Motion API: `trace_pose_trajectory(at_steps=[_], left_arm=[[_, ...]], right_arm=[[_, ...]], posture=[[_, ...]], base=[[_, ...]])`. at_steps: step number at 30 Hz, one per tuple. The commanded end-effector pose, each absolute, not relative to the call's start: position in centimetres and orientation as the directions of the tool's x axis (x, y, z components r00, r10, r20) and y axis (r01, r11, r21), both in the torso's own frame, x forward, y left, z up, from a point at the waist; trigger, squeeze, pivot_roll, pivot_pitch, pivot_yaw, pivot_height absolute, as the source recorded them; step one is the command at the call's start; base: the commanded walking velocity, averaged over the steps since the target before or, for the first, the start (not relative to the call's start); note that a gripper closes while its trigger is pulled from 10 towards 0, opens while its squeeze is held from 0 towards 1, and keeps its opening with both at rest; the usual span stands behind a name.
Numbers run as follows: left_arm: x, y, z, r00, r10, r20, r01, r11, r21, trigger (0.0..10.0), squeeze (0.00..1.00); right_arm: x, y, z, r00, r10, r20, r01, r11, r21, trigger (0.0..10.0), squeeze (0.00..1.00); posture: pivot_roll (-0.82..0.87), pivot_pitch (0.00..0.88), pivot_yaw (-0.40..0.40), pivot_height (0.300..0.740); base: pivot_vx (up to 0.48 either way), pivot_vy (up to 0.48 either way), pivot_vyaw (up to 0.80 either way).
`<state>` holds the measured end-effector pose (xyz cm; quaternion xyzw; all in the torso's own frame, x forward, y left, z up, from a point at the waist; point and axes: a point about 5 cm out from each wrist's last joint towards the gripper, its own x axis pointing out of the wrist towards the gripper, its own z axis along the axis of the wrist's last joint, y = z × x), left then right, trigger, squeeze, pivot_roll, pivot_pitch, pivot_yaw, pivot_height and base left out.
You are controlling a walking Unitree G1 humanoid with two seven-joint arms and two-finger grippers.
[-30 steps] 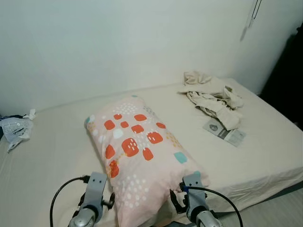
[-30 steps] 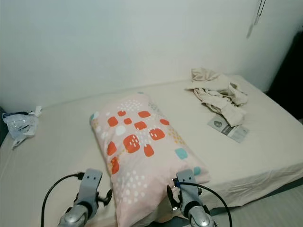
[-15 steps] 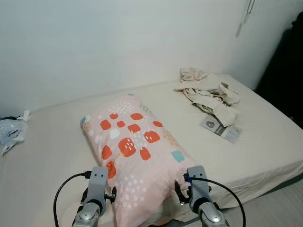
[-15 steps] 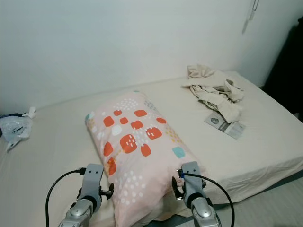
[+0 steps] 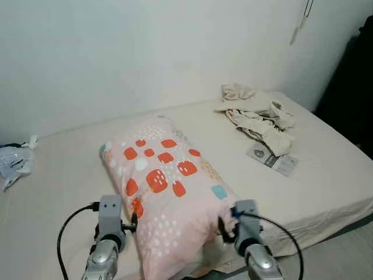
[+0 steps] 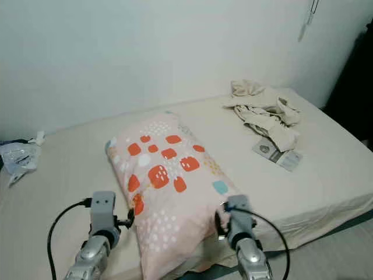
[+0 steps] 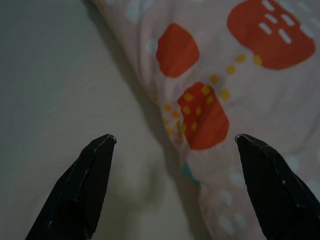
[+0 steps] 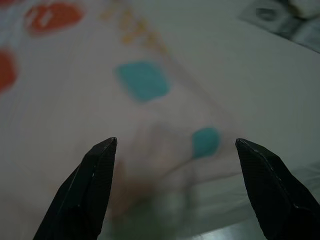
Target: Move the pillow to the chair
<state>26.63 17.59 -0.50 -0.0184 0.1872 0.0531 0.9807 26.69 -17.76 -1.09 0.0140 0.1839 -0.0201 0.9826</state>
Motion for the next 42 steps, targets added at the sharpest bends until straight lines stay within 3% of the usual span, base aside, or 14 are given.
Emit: trace_pose_trajectory(at_steps=[1, 9, 10, 13, 14, 19, 32, 42], left_arm=[[26.5, 17.9, -0.9, 0.911, 0.089, -0.402, -0.092, 0.996, 0.011, 10.0, 0.0], [27.1, 17.3, -0.9, 0.897, 0.032, -0.442, -0.025, 0.999, 0.021, 10.0, 0.0], [27.0, 16.9, -1.1, 0.898, 0.051, -0.437, -0.005, 0.994, 0.105, 10.0, 0.0], [26.9, 16.8, -1.2, 0.899, 0.059, -0.434, 0.0, 0.991, 0.135, 10.0, 0.0], [27.2, 16.9, -0.7, 0.906, 0.079, -0.415, -0.037, 0.993, 0.108, 10.0, 0.0], [26.6, 17.8, -0.6, 0.902, 0.168, -0.398, -0.167, 0.985, 0.038, 10.0, 0.0], [25.6, 17.5, -0.9, 0.912, 0.116, -0.395, -0.093, 0.993, 0.077, 10.0, 0.0], [26.5, 17.2, 0.0, 0.927, 0.048, -0.373, -0.015, 0.996, 0.091, 10.0, 0.0]], right_arm=[[26.5, -17.2, -1.5, 0.921, -0.01, -0.39, 0.039, 0.997, 0.066, 10.0, 0.0], [27.1, -15.5, -1.4, 0.905, 0.074, -0.42, -0.062, 0.997, 0.041, 10.0, 0.0], [27.3, -15.5, -1.4, 0.897, 0.104, -0.429, -0.104, 0.994, 0.022, 10.0, 0.0], [27.3, -15.7, -1.4, 0.898, 0.106, -0.428, -0.1, 0.994, 0.036, 10.0, 0.0], [27.6, -15.3, -1.1, 0.901, 0.132, -0.413, -0.12, 0.991, 0.055, 10.0, 0.0], [27.7, -13.9, -1.0, 0.876, 0.241, -0.417, -0.249, 0.968, 0.037, 10.0, 0.0], [27.1, -14.3, -1.4, 0.882, 0.224, -0.415, -0.225, 0.973, 0.047, 10.0, 0.0], [26.7, -13.8, -1.5, 0.887, 0.225, -0.403, -0.225, 0.973, 0.047, 10.0, 0.0]], posture=[[-0.02, 0.045, 0.047, 0.74], [-0.06, 0.044, 0.029, 0.74], [-0.03, 0.052, 0.014, 0.74], [-0.03, 0.052, 0.014, 0.74], [-0.02, 0.057, -0.053, 0.74], [0.02, 0.068, -0.091, 0.74], [0.0, 0.068, -0.037, 0.74], [-0.01, 0.055, -0.011, 0.74]], base=[[0.0, 0.0, 0.0], [0.0, 0.0, 0.0], [0.0, 0.0, 0.0], [0.0, 0.0, 0.0], [0.0, 0.0, 0.0], [0.0, 0.0, 0.0], [0.0, 0.0, 0.0], [0.0, 0.0, 0.8]])
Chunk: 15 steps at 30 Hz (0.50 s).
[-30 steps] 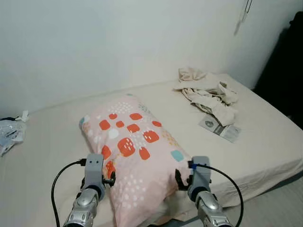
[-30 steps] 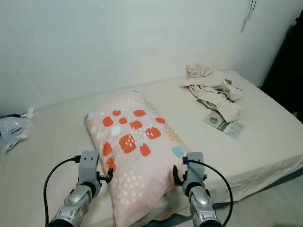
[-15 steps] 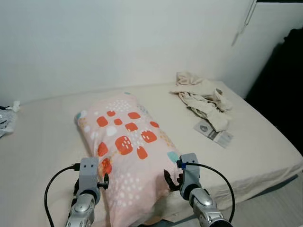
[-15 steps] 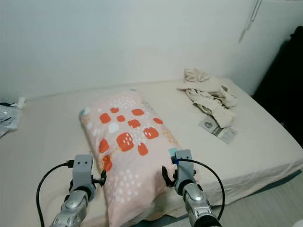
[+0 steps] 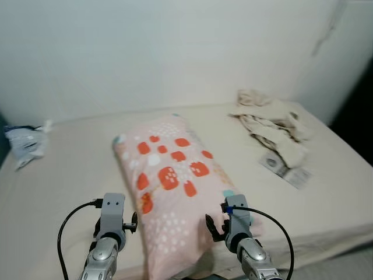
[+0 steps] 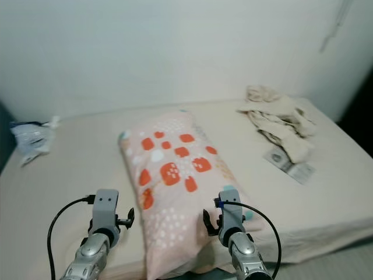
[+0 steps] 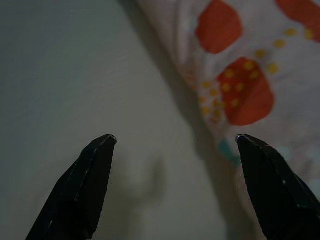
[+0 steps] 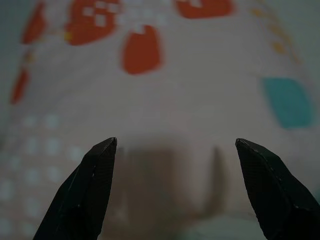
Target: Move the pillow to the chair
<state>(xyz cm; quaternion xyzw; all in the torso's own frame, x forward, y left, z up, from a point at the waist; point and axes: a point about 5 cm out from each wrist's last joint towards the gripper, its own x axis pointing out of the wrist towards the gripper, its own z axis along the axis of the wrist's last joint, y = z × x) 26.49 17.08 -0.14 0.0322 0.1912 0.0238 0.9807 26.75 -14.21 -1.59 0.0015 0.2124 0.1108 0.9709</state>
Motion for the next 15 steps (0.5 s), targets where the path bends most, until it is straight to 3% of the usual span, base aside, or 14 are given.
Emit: trace_pose_trajectory(at_steps=[1, 8, 15], left_arm=[[26.53, 17.1, -0.01, 0.927, 0.042, -0.373, -0.007, 0.996, 0.093, 10.0, 0.0], [26.62, 17.06, 0.11, 0.924, 0.033, -0.382, -0.003, 0.997, 0.08, 10.0, 0.0], [26.91, 17.37, 0.51, 0.927, 0.043, -0.373, -0.022, 0.998, 0.061, 10.0, 0.0]], right_arm=[[26.77, -13.8, -1.5, 0.887, 0.226, -0.402, -0.226, 0.973, 0.048, 10.0, 0.0], [27.18, -13.76, -1.17, 0.894, 0.218, -0.39, -0.214, 0.975, 0.056, 10.0, 0.0], [27.07, -13.82, -1.28, 0.897, 0.209, -0.39, -0.194, 0.978, 0.079, 10.0, 0.0]], posture=[[-0.01, 0.053, -0.01, 0.74], [-0.01, 0.045, -0.005, 0.74], [0.0, 0.048, 0.004, 0.74]], base=[[0.0, 0.0, 0.8], [0.0, 0.0, 0.8], [0.0, 0.0, 0.0]])
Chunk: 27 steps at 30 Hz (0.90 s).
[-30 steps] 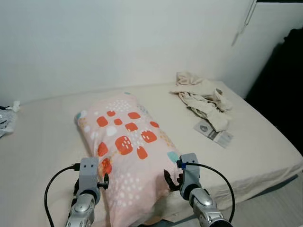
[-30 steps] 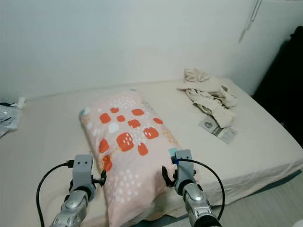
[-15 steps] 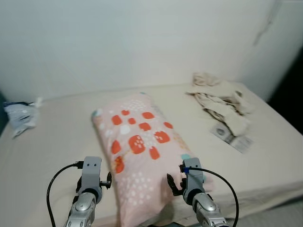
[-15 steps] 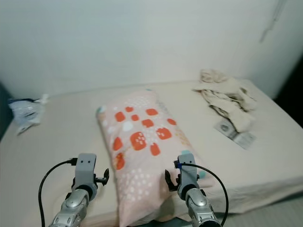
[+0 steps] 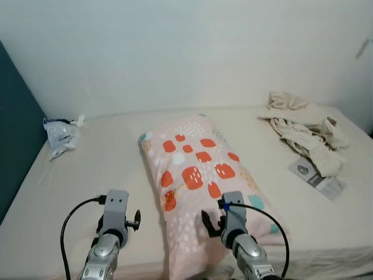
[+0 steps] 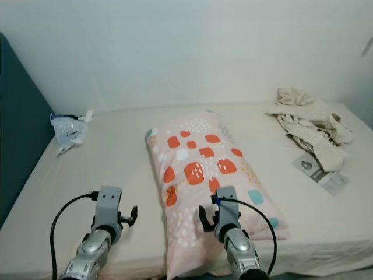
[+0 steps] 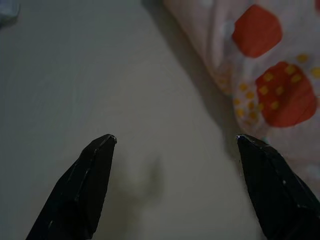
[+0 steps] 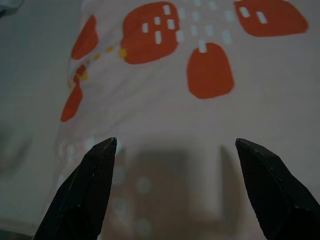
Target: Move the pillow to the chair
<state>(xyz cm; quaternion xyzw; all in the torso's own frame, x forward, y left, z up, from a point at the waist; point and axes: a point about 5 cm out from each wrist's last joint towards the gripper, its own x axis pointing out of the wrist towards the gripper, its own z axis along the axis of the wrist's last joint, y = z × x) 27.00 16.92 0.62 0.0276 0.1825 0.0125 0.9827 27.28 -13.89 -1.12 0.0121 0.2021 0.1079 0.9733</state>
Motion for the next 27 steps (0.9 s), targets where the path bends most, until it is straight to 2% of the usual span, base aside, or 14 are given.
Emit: trace_pose_trajectory(at_steps=[1, 7, 27], left_arm=[[26.95, 17.39, 0.53, 0.926, 0.043, -0.374, -0.023, 0.998, 0.058, 10.0, 0.0], [27.06, 17.4, 0.61, 0.922, 0.043, -0.385, -0.02, 0.998, 0.065, 10.0, 0.0], [27.09, 17.22, 0.45, 0.909, 0.031, -0.415, -0.012, 0.999, 0.05, 10.0, 0.0]], right_arm=[[27.03, -13.83, -1.31, 0.897, 0.208, -0.391, -0.192, 0.978, 0.081, 10.0, 0.0], [26.89, -13.81, -1.43, 0.896, 0.204, -0.393, -0.186, 0.979, 0.086, 10.0, 0.0], [26.89, -13.83, -1.52, 0.89, 0.211, -0.403, -0.186, 0.977, 0.101, 10.0, 0.0]], posture=[[0.0, 0.047, 0.004, 0.74], [0.0, 0.046, 0.009, 0.74], [0.0, 0.048, 0.007, 0.74]], base=[[0.0, 0.0, 0.0], [0.0, -0.48, 0.0], [0.0, 0.0, 0.0]])
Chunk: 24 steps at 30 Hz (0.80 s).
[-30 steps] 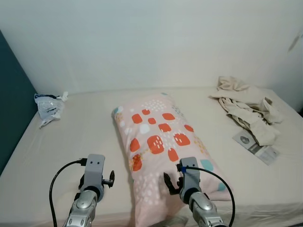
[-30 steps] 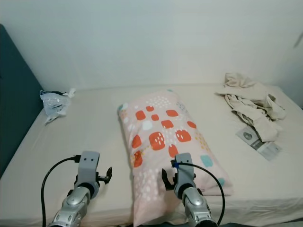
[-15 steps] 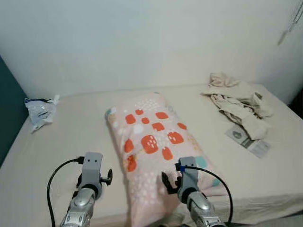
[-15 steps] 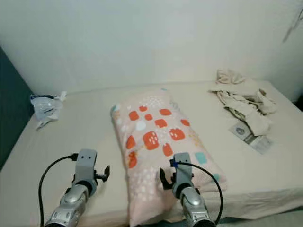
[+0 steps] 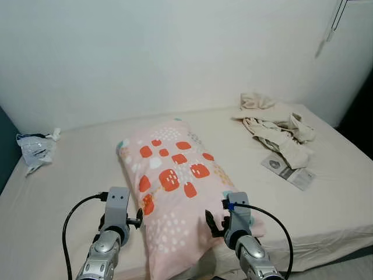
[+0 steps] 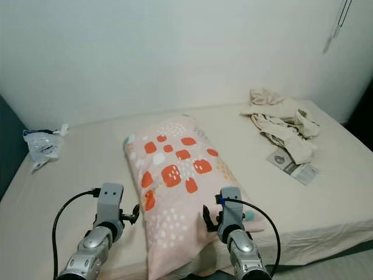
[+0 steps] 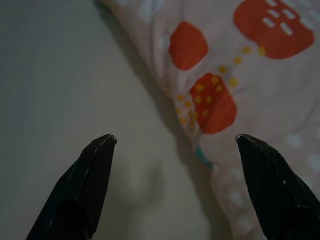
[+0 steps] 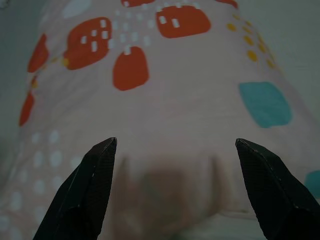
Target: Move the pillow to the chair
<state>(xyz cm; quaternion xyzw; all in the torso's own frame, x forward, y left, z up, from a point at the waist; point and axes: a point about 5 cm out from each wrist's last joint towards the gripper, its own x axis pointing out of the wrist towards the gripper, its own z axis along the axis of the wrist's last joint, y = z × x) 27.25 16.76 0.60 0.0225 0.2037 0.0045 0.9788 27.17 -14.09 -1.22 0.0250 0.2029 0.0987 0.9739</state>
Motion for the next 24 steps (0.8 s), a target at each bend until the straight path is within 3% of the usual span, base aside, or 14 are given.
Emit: trace_pose_trajectory(at_steps=[1, 5, 12, 24], left_arm=[[27.08, 17.24, 0.42, 0.908, 0.033, -0.417, -0.013, 0.999, 0.049, 10.0, 0.0], [27.23, 17.3, 0.44, 0.907, 0.037, -0.419, -0.014, 0.998, 0.056, 10.0, 0.0], [27.43, 17.15, 0.51, 0.905, 0.035, -0.423, -0.001, 0.997, 0.079, 10.0, 0.0], [27.33, 17.18, 0.32, 0.898, 0.043, -0.438, -0.019, 0.998, 0.059, 10.0, 0.0]], right_arm=[[26.88, -13.85, -1.54, 0.89, 0.211, -0.404, -0.185, 0.977, 0.102, 10.0, 0.0], [26.89, -13.91, -1.54, 0.89, 0.209, -0.405, -0.183, 0.978, 0.102, 10.0, 0.0], [26.93, -13.98, -1.5, 0.891, 0.207, -0.404, -0.18, 0.978, 0.104, 10.0, 0.0], [27.01, -13.74, -1.5, 0.884, 0.221, -0.412, -0.195, 0.975, 0.105, 10.0, 0.0]], posture=[[0.0, 0.047, 0.008, 0.74], [0.0, 0.045, 0.011, 0.74], [-0.01, 0.042, 0.014, 0.74], [0.0, 0.038, 0.01, 0.74]], base=[[0.0, 0.0, 0.0], [0.0, 0.0, 0.0], [0.0, -0.459, 0.0], [0.0, 0.0, 0.0]])
